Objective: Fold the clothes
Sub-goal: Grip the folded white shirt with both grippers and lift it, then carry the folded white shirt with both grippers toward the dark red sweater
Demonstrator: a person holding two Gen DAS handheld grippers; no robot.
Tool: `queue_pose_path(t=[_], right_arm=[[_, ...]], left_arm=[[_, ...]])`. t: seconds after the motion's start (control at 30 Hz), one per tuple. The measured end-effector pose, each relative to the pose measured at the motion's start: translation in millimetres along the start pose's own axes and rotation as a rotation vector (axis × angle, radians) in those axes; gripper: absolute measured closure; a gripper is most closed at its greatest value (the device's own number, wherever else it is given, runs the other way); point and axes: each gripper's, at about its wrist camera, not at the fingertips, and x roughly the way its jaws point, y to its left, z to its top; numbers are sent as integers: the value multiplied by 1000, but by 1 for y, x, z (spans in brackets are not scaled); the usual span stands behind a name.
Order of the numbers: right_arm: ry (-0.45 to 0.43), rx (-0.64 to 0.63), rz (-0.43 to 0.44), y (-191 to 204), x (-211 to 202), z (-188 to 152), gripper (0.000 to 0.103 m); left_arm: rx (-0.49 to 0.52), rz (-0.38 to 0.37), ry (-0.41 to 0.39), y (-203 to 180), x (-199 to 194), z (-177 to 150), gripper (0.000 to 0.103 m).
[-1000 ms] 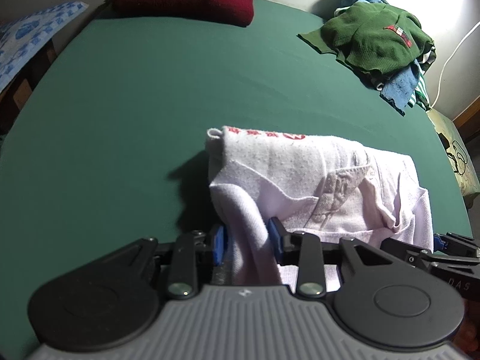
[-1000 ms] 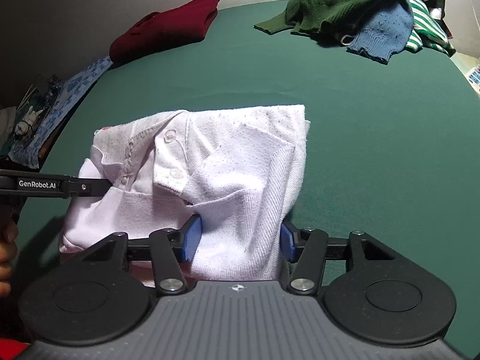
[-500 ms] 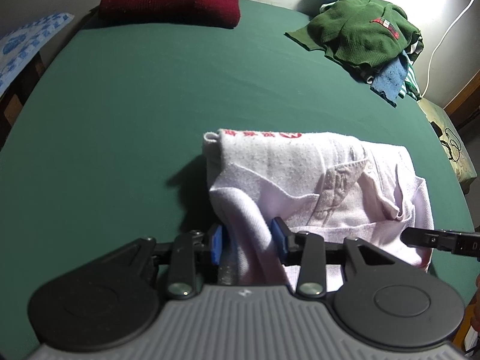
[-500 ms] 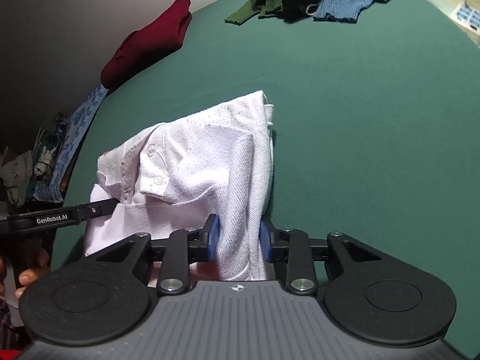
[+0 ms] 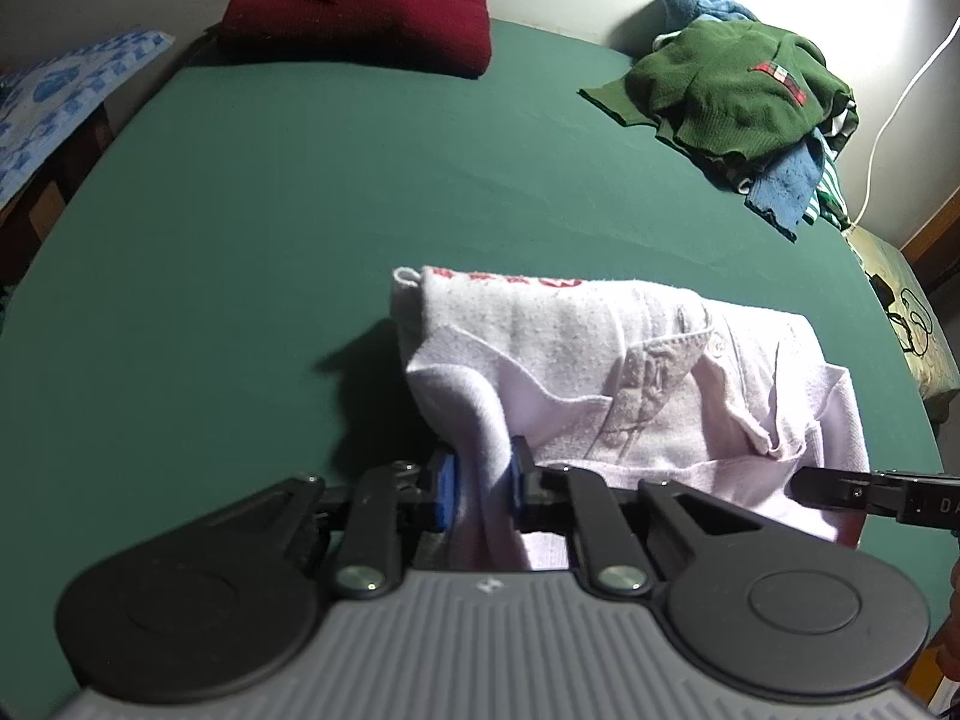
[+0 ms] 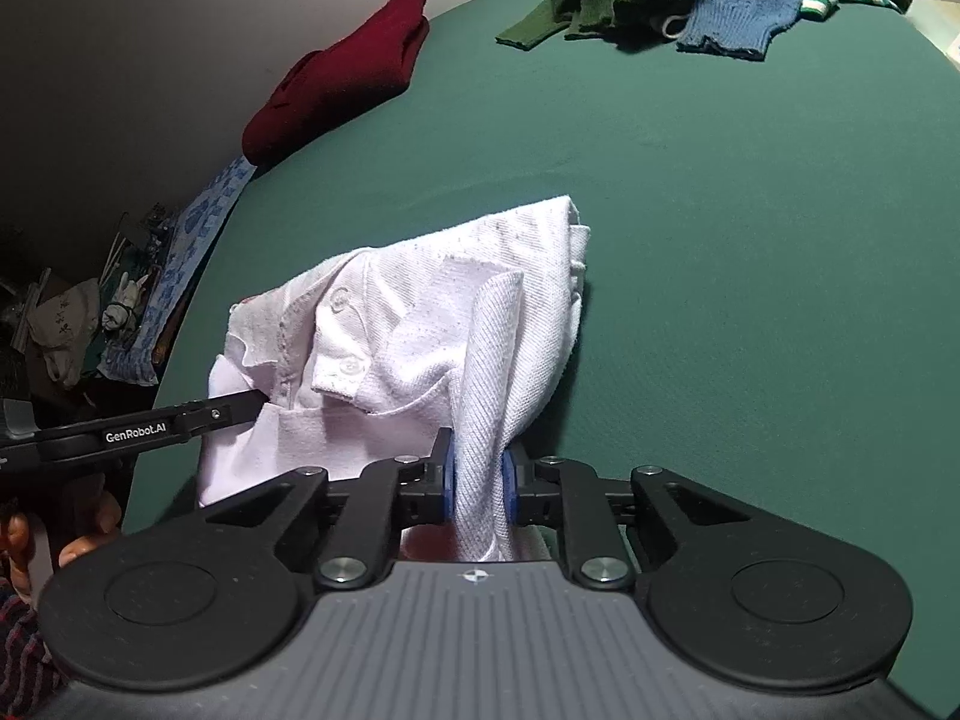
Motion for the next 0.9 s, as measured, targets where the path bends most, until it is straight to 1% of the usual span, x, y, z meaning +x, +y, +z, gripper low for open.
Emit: queue_pose_path(t=[0.2,0.47,0.6,0.7,0.8,0.9], right_arm=[[-15,-52,35,6,-11,7,88],[-57,-116,81,20,-27,31,90],[-77,-136,115,28,-32,51,90],[-95,-145,143,36,-36,68,90],[-113,-152,176,46,-38,84,91],[-130,-168,195,59,-37,99,91]], left_arm=[[-11,16,-29,-5,-11,5,95],[8,30,-106,-17,-41,24,97],[14,43,-141,-19,-56,43,100],[8,40,-163,-18,-67,60,100],[37,57,-191,-19,-74,75,101],[44,43,-203,-15,-77,92,101]])
